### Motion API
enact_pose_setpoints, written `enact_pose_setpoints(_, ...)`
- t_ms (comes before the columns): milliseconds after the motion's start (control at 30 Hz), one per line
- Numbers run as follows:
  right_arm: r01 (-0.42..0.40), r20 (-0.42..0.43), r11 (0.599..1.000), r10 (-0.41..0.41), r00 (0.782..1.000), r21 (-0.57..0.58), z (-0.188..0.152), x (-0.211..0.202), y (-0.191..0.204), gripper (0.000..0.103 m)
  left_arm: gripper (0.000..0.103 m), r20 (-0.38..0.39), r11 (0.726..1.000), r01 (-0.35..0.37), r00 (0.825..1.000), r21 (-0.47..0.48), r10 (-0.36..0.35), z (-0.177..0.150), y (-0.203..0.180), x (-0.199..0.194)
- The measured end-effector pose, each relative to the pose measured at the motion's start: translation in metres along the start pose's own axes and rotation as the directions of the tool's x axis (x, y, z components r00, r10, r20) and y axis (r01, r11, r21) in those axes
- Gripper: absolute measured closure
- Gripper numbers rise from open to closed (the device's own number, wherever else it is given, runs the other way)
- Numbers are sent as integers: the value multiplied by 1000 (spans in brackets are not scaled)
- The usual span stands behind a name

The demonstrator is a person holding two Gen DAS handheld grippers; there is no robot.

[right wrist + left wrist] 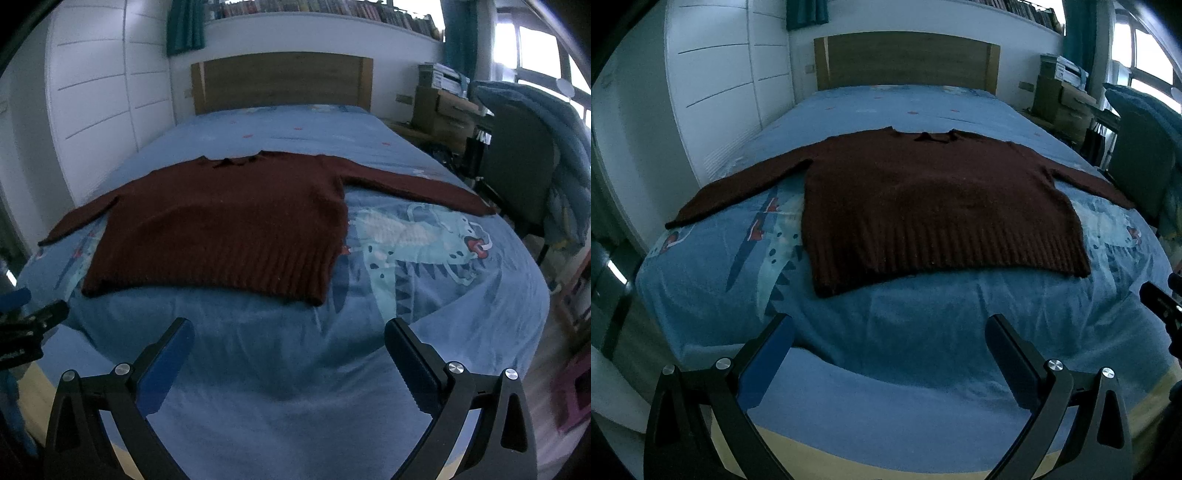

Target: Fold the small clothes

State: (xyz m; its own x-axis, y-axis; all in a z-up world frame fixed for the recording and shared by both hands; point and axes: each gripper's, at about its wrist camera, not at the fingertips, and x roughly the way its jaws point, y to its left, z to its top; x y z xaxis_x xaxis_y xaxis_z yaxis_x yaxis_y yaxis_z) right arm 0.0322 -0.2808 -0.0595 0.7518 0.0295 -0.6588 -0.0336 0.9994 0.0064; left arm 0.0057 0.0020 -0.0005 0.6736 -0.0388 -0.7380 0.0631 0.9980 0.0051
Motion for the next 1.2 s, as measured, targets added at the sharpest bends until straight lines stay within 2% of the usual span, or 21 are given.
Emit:
enact_pose_setpoints(233,-13,-10,1000,13,1000,13,1,2,-2,0,1,-27,1000,3,1000,21,-3,0,-1,5)
enact_pose_setpoints(500,-44,-23,998,45,999,37,9,9,-6,0,1,-20,999,22,1000,43,-21,18,-1,5)
enact_pose_setpoints(567,-48,-21,998,49,999,43,13,10,-8,0,1,-32,998,42,999,50,-41,23,-3,6)
enact_pose_setpoints(867,-63,5,997,63,998,47,32,10,-17,0,1,-68,996,51,997,78,-46,41,-13,15)
enact_pose_setpoints(1033,-78,-14,995,79,997,66,30,17,-25,0,1,-111,996,35,994,87,-25,47,-19,27)
enact_pose_setpoints(1200,-87,-18,990,90,996,114,32,24,-42,0,1,-128,995,-22,991,102,35,52,-25,37)
